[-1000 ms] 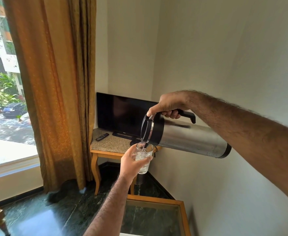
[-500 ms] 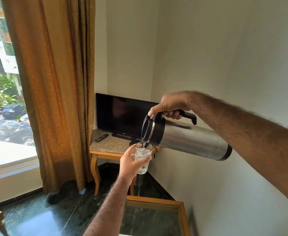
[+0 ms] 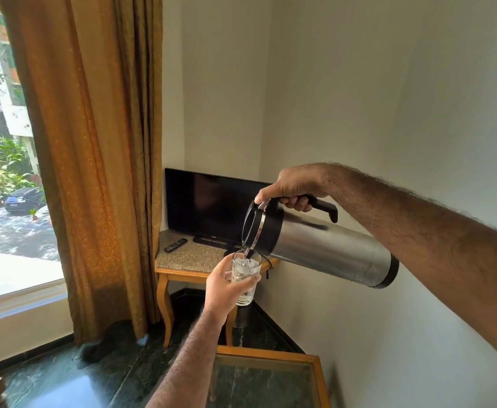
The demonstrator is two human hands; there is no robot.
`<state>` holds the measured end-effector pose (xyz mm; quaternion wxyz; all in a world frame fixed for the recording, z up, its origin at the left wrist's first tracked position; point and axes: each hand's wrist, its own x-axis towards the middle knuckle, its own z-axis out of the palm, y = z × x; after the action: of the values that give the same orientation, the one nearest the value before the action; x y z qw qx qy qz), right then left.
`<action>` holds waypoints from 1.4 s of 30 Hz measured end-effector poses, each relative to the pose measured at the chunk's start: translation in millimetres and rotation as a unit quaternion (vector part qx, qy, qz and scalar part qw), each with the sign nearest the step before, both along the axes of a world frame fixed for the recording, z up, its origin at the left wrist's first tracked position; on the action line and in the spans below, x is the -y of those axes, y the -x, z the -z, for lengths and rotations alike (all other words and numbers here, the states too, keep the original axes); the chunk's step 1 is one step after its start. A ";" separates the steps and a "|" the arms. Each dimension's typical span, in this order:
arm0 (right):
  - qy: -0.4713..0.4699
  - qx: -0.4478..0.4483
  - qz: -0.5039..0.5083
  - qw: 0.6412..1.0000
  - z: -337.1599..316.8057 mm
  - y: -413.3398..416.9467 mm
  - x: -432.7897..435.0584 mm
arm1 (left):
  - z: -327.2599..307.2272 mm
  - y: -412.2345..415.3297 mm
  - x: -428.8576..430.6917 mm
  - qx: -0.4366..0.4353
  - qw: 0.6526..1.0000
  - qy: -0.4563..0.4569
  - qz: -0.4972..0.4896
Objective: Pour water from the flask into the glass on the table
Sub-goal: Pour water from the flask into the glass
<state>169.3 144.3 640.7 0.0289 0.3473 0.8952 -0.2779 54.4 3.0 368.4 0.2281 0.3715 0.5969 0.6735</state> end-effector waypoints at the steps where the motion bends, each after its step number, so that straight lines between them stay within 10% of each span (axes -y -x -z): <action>1: 0.000 0.001 0.000 1.000 0.0 0.3 0.2 | 0.3 0.5 -0.8 -0.002 1.000 -0.001 0.003; 28: 0.031 -0.019 0.014 0.999 9.5 -11.9 -11.1 | 2.5 3.1 -0.7 -0.009 1.000 0.024 -0.007; 42: 0.153 -0.176 0.068 0.970 60.0 -63.5 -33.0 | 8.6 -3.7 -15.7 0.001 1.000 0.030 -0.007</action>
<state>232.8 177.3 580.7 -0.0954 0.3440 0.8074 -0.4698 58.1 18.7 359.8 0.2348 0.3597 0.6196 0.6570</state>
